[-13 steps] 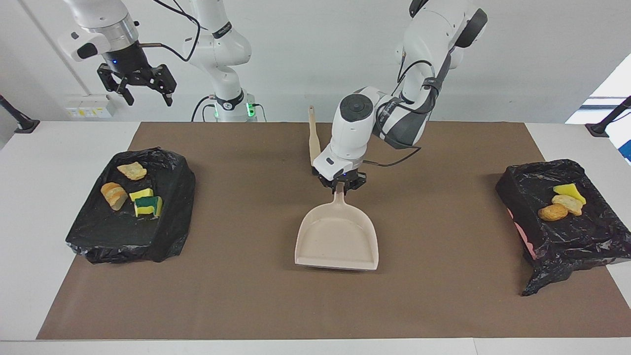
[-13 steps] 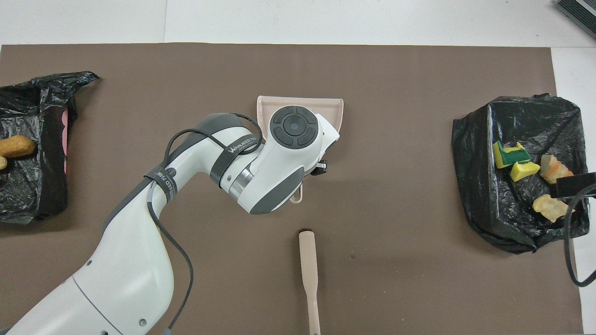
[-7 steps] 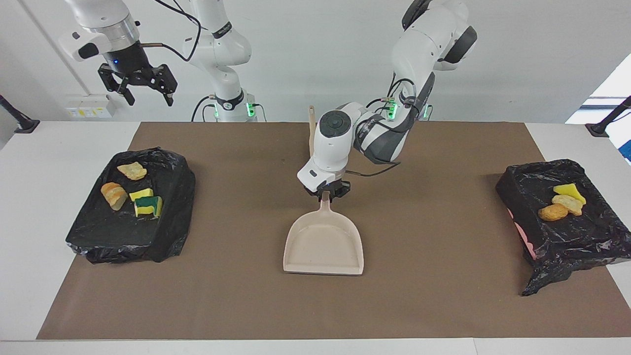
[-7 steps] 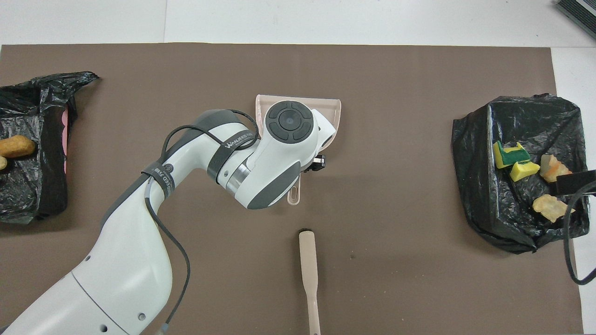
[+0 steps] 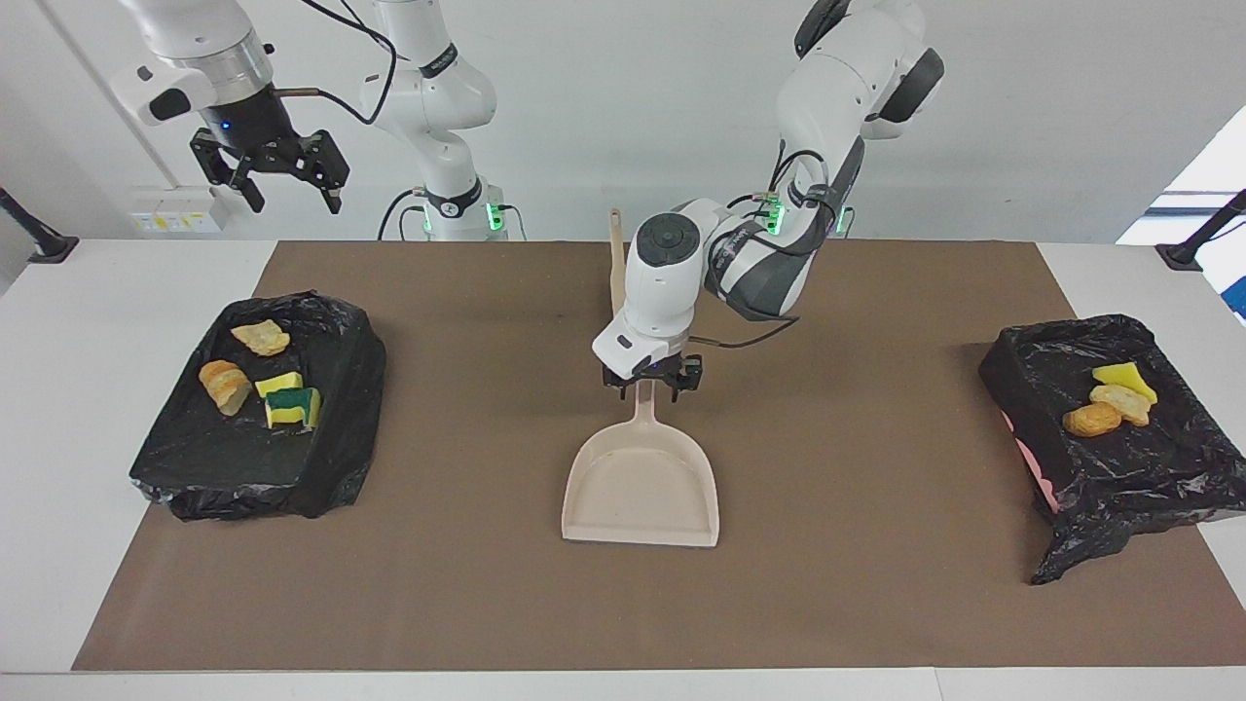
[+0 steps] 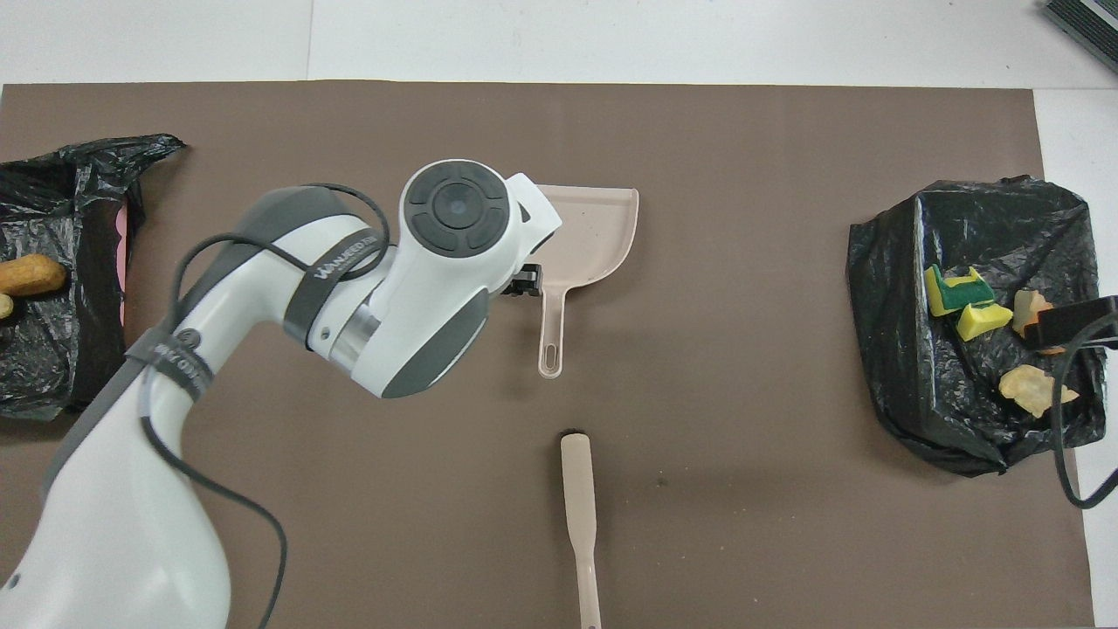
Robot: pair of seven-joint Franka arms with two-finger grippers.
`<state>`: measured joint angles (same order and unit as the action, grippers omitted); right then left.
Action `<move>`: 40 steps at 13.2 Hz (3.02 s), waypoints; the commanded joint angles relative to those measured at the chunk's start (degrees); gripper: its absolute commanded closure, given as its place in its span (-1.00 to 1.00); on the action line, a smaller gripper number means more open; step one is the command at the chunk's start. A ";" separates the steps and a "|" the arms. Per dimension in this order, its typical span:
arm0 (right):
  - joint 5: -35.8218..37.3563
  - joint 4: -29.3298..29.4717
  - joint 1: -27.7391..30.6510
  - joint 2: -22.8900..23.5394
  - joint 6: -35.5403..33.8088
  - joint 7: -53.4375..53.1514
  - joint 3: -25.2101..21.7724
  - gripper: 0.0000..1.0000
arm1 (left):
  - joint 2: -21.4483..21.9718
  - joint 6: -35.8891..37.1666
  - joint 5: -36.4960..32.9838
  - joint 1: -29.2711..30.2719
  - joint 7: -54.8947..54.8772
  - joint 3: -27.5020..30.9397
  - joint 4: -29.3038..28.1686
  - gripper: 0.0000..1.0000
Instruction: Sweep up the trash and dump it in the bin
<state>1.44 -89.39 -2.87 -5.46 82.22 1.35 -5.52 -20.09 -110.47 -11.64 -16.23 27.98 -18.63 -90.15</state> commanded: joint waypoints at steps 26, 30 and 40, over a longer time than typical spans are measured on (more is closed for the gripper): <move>-0.83 1.50 0.05 0.63 -1.72 -1.18 0.15 -1.00 | 22.73 23.72 13.31 9.55 -38.88 19.60 3.14 -1.00; -0.83 1.50 0.05 0.63 -1.72 -1.18 0.15 -1.00 | 23.43 24.51 13.31 9.20 -38.79 19.07 2.43 -1.00; -0.83 1.50 0.05 0.54 -1.72 -1.26 0.15 -1.00 | 23.52 24.69 13.31 9.38 -38.88 19.25 2.43 -1.00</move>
<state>1.44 -89.24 -2.89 -5.46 82.16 1.35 -5.52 2.46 -86.71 0.73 -7.75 -10.61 1.11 -87.34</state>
